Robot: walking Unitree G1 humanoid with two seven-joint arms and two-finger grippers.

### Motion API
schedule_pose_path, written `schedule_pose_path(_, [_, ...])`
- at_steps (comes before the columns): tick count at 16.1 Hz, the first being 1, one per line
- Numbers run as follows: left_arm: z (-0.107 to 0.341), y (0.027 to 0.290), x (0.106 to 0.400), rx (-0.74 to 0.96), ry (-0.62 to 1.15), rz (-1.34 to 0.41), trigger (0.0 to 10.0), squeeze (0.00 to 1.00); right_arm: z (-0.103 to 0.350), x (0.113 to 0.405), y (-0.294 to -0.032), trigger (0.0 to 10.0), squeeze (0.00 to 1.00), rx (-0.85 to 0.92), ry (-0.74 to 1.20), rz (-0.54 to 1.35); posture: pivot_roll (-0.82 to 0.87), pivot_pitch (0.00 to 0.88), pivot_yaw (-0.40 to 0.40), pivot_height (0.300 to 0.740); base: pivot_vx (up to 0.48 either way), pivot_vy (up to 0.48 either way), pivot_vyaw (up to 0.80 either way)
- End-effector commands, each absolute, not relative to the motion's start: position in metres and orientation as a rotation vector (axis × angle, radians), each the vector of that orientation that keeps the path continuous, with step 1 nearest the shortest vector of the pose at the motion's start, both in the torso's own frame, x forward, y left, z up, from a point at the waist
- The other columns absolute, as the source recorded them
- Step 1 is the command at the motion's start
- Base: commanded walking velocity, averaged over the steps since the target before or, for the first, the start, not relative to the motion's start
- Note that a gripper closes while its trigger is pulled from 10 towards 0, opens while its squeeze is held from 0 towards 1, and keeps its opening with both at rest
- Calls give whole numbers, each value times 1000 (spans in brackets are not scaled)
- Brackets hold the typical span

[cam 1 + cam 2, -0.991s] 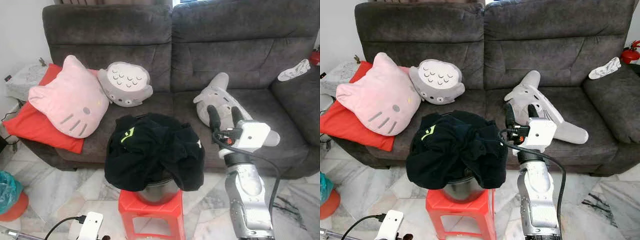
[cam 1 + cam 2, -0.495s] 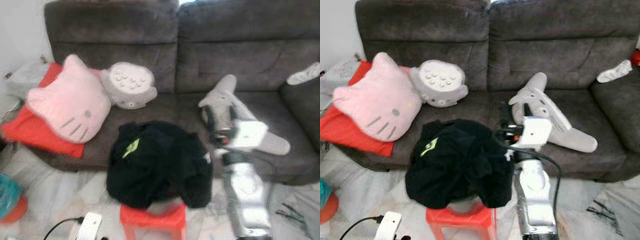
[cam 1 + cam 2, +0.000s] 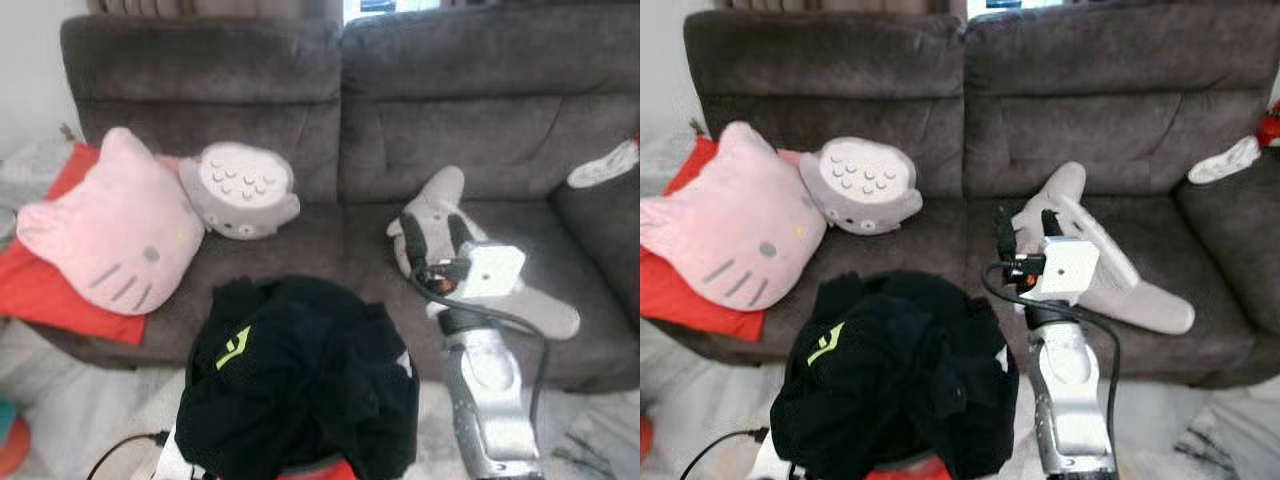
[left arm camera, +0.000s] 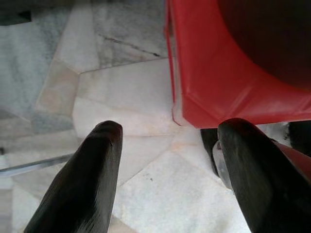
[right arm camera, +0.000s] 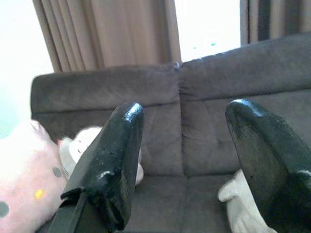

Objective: Hang hanger

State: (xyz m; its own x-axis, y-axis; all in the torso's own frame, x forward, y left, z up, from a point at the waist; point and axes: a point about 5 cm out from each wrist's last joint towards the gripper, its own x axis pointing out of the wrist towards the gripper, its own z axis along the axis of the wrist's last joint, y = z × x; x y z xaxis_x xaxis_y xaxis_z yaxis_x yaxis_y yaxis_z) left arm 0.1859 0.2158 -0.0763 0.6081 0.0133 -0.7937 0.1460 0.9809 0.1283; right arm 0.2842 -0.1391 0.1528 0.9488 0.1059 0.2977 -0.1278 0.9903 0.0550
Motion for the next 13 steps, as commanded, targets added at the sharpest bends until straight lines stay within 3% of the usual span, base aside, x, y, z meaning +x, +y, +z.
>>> schedule_pose_path(1, [-78,220,182,184,928,-61,10000,0,148,279,-142,10000,0,56,-279,115,-81,0,78,740,0,0,0])
schedule_pose_path(4, [-78,220,182,189,930,-60,10000,0,143,268,-157,10000,0,-111,-252,186,-87,0,79,740,0,0,0])
schedule_pose_path(7, [-78,220,182,191,930,-62,10000,0,144,250,-202,10000,0,-396,-207,143,-99,0,80,740,0,0,0])
schedule_pose_path(8, [-77,220,182,193,930,-63,10000,0,142,238,-226,10000,0,-600,-161,124,-101,1,81,740,0,0,0])
schedule_pose_path(11, [-77,220,183,194,931,-68,10000,0,129,210,-264,10000,0,-738,-11,97,-115,3,90,740,0,0,0])
schedule_pose_path(13, [-77,220,183,198,932,-74,10000,0,115,201,-266,10000,0,-770,106,193,-120,4,95,740,0,0,0])
